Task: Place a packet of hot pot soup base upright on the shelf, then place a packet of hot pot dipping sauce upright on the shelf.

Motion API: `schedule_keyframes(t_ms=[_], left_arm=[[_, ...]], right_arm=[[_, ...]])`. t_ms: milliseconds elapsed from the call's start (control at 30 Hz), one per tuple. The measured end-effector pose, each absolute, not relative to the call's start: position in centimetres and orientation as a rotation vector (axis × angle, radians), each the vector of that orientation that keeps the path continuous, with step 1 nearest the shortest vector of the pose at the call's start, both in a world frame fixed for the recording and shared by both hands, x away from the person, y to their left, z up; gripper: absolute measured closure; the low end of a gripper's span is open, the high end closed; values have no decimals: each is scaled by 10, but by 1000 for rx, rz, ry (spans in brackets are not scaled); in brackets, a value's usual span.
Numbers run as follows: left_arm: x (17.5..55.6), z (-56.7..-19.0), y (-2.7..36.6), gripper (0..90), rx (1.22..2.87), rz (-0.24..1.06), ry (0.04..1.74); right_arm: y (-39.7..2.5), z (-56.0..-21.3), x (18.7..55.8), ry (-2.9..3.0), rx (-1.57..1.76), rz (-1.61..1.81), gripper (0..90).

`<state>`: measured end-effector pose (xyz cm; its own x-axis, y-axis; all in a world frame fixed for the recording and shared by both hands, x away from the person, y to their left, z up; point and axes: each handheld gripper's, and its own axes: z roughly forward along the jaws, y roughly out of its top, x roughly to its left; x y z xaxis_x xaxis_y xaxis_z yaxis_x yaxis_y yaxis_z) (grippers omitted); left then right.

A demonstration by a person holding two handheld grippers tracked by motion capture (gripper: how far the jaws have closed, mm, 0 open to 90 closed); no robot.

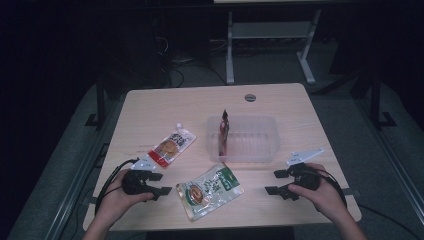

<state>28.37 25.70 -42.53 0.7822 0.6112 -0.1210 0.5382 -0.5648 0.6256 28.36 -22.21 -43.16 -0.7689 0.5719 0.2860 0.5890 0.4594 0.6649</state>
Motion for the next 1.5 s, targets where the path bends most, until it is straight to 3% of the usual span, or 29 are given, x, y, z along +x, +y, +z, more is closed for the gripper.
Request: schedule_keyframes(t_ms=[767, 1100, 1333, 1500], left_arm=[[340, -405, 268, 438, 2279, 218, 945], [379, -412, 268, 615, 2268, 264, 1016], [402, -415, 262, 887, 2215, 285, 1069], [417, -425, 254, 895, 2230, 274, 1106]], right_arm=[[-221, -442, 285, -2679, -1045, -1159, 238], [-219, -444, 288, -2668, -1039, -1149, 238], [-220, -445, 288, -2669, -1039, -1136, 238], [-221, -444, 288, -2667, -1037, -1141, 237]])
